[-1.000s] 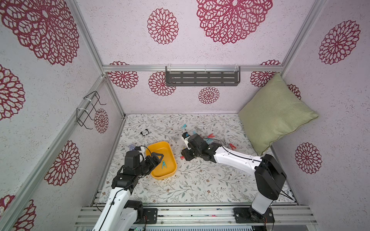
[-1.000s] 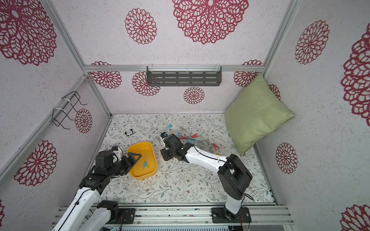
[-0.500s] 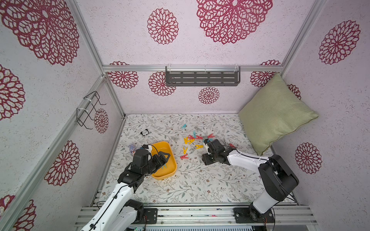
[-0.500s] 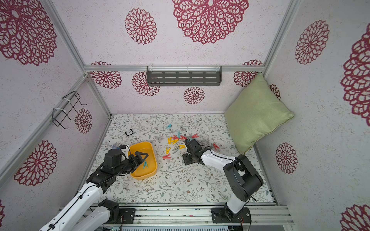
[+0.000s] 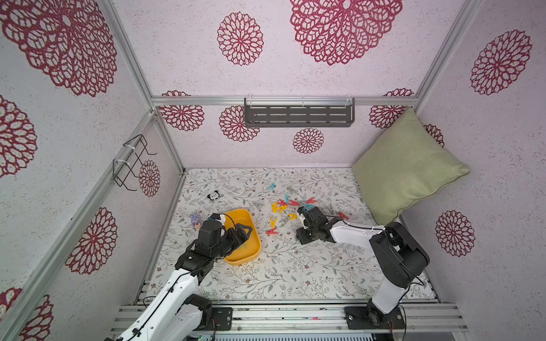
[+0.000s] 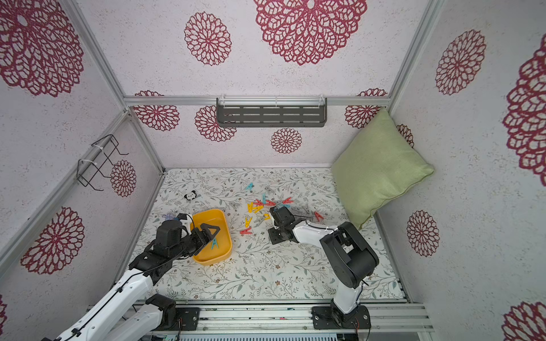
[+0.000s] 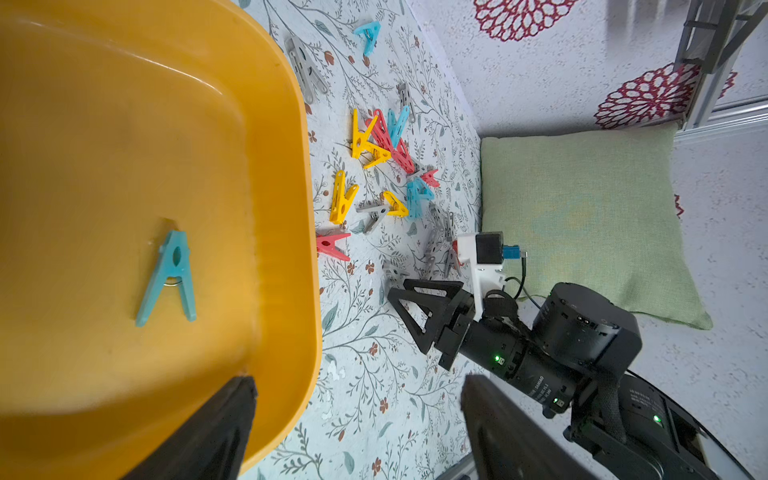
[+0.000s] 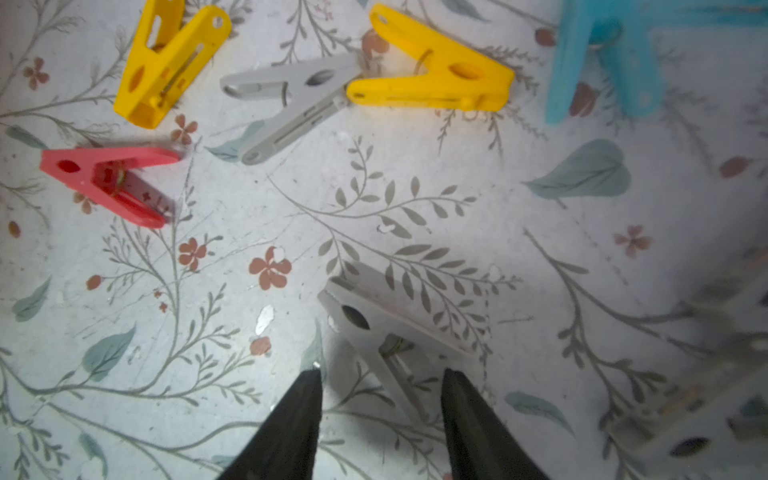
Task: Put the clothespins into the storage box
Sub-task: Pick up the clothespin from the center of the board.
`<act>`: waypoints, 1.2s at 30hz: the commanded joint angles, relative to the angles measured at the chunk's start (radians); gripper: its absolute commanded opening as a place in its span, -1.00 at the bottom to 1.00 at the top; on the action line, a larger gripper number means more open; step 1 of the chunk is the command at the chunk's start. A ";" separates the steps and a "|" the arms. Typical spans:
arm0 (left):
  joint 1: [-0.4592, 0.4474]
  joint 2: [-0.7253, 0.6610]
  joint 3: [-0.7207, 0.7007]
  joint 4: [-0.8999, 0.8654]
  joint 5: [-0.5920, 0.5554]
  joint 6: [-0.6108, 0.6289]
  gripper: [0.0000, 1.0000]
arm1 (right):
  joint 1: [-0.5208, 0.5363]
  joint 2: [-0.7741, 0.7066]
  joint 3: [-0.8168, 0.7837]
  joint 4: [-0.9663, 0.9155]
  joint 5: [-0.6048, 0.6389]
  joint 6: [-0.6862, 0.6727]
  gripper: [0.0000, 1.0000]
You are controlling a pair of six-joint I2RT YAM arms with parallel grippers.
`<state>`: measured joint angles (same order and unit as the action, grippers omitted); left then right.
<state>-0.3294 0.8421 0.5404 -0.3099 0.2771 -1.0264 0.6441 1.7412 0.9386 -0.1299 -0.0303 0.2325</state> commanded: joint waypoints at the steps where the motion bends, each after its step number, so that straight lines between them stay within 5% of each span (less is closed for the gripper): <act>1: -0.010 -0.008 0.004 0.025 -0.011 -0.001 0.71 | -0.006 0.010 0.029 0.018 -0.014 -0.017 -0.16; 13: -0.012 -0.039 -0.005 0.010 -0.030 0.000 0.71 | -0.001 -0.010 0.039 0.028 -0.088 -0.006 -0.96; 25: 0.009 -0.133 0.004 -0.102 -0.129 0.033 0.76 | 0.149 -0.043 0.195 -0.041 -0.107 0.013 -1.00; 36: 0.169 -0.246 -0.019 -0.211 -0.107 0.046 0.75 | 0.317 0.117 0.444 -0.069 -0.159 0.038 -0.99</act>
<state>-0.1913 0.6254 0.5335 -0.4675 0.1677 -1.0031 0.9375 1.8069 1.3277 -0.1677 -0.1635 0.2550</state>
